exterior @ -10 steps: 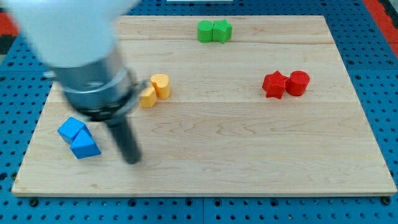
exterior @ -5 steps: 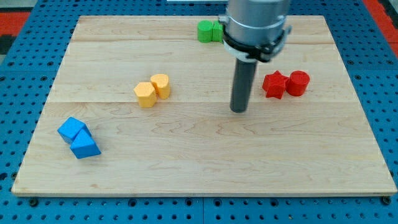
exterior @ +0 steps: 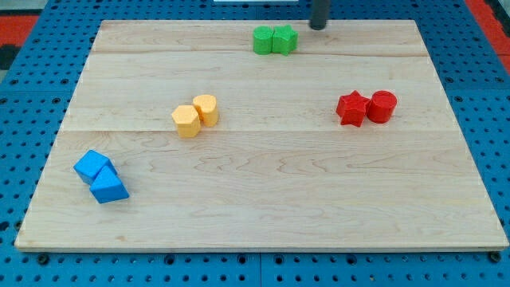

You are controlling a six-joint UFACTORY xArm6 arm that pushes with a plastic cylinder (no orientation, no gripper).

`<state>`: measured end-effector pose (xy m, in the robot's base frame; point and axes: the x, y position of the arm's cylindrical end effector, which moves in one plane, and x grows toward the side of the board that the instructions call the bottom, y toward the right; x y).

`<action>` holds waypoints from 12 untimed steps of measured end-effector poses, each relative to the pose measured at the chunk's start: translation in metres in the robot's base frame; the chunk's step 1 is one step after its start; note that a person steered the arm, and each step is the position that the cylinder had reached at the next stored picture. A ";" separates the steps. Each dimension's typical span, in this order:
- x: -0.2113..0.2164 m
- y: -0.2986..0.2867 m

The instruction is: Move the green star parallel to the blue triangle

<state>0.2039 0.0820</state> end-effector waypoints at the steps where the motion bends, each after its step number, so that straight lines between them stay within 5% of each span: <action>1: 0.027 -0.043; 6: 0.159 -0.099; 10: 0.279 -0.026; 12: 0.251 -0.049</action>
<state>0.4546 0.0330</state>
